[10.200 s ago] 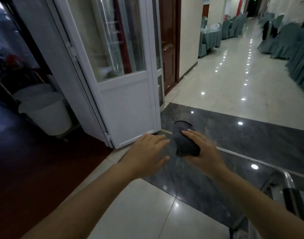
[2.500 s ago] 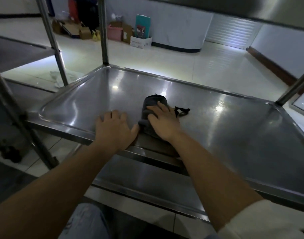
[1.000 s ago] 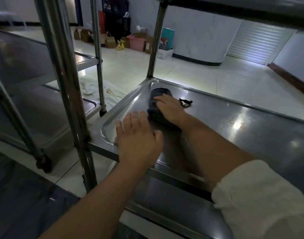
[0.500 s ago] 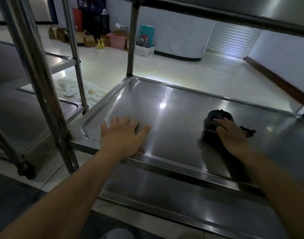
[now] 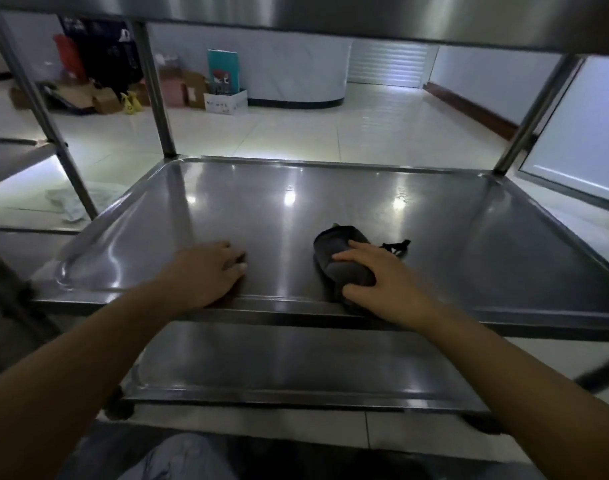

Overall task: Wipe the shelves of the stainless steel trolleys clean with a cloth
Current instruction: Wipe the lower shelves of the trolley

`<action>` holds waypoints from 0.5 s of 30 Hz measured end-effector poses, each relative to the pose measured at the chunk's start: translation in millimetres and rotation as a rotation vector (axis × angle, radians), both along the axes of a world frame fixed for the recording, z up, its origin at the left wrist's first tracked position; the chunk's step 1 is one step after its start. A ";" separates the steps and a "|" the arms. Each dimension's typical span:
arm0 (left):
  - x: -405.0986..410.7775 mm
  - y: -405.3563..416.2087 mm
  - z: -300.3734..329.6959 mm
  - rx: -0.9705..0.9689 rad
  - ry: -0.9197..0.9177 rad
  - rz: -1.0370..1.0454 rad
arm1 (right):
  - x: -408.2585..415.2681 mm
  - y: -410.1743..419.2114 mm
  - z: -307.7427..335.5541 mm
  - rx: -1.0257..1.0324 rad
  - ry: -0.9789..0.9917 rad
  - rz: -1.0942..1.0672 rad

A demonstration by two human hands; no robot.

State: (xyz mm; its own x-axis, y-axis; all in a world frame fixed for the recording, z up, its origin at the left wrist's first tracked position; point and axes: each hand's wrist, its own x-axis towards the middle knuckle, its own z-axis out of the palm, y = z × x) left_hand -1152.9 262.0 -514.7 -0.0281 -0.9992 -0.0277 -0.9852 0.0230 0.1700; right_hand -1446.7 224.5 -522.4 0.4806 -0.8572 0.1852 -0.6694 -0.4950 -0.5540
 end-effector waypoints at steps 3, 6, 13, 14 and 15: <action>-57.6 7.6 -10.5 -0.093 -0.047 -0.071 | -54.0 12.7 -1.1 -0.107 -0.049 -0.112; -104.0 16.3 -13.5 -0.166 0.028 -0.144 | -99.5 29.4 2.9 -0.134 -0.103 -0.157; -181.9 62.8 -22.9 -0.307 0.182 -0.491 | -160.3 93.0 5.5 -0.277 -0.038 -0.018; -185.5 68.8 -25.9 -0.338 0.178 -0.536 | -164.8 101.6 1.7 -0.321 0.011 0.023; -186.8 73.7 -30.4 -0.367 0.172 -0.575 | -168.5 108.7 -4.1 -0.358 0.054 0.063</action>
State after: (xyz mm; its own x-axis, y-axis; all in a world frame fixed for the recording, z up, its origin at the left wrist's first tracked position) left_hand -1339.7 335.7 -545.1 -0.5287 -0.7685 0.3604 -0.7592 0.6180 0.2041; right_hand -1615.2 333.2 -526.5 0.5474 -0.7113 0.4409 -0.6553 -0.6920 -0.3029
